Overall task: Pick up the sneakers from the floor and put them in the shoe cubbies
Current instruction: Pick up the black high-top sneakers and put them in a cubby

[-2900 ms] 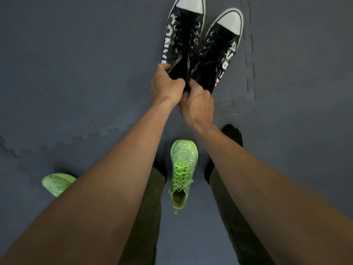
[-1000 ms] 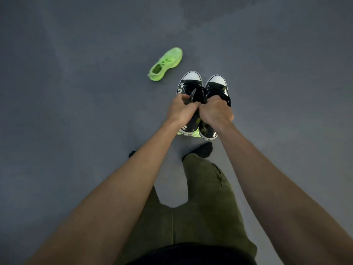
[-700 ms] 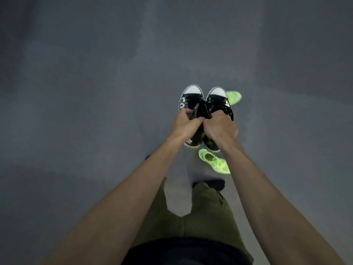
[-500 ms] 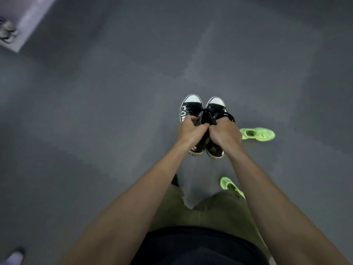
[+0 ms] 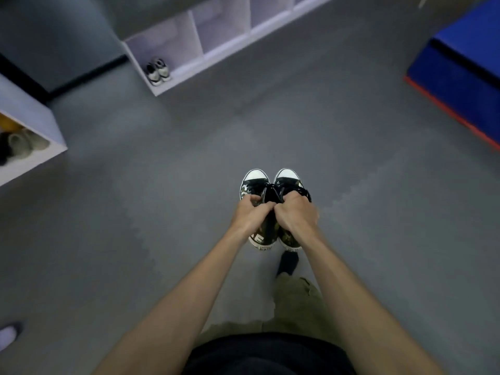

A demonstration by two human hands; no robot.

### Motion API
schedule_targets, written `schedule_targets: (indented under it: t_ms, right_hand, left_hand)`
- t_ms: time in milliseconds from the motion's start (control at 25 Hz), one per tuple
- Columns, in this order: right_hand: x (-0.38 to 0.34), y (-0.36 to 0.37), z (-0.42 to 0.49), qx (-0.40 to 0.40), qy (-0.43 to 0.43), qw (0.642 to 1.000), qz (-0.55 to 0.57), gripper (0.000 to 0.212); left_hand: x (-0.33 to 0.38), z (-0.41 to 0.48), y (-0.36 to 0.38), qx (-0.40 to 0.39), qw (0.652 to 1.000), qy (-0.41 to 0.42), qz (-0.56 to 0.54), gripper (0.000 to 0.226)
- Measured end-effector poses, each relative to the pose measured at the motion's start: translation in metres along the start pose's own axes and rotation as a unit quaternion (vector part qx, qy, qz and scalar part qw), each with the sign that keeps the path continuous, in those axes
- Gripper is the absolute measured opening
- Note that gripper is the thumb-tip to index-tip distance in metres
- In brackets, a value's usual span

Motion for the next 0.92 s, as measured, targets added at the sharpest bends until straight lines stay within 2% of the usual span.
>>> schedule_targets:
  t_ms: [240,440,640,920]
  right_hand:
    - [-0.116,-0.031,0.138,-0.026,-0.097,0.994,-0.045,0.028]
    - [-0.213,-0.034,0.245,-0.043,-0.140,0.986,-0.074,0.024]
    - [-0.307,-0.032,0.345,-0.043,-0.136,0.986,-0.085,0.015]
    - [-0.414,-0.042,0.481,-0.064,-0.101,0.990,-0.077,0.017]
  left_hand:
    - [0.103,0.113,-0.033,0.061,0.994,-0.024,-0.083,0.052]
    - [0.167,0.223,-0.066,0.097,0.988,-0.039,-0.113,0.054]
    - [0.241,0.337,-0.103,0.087,0.989,-0.029,-0.114,0.047]
    - [0.349,0.471,-0.139,0.061,0.994,-0.049,-0.080,0.051]
Point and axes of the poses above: each hand's wrist, its own z-axis towards the middle knuckle, its own y-axis out of the palm, x = y × z, the point moved 6 cm from there along z, towards the middle knuckle, and after that the axes turned 7 degrees about x, right-handed, at the moved point
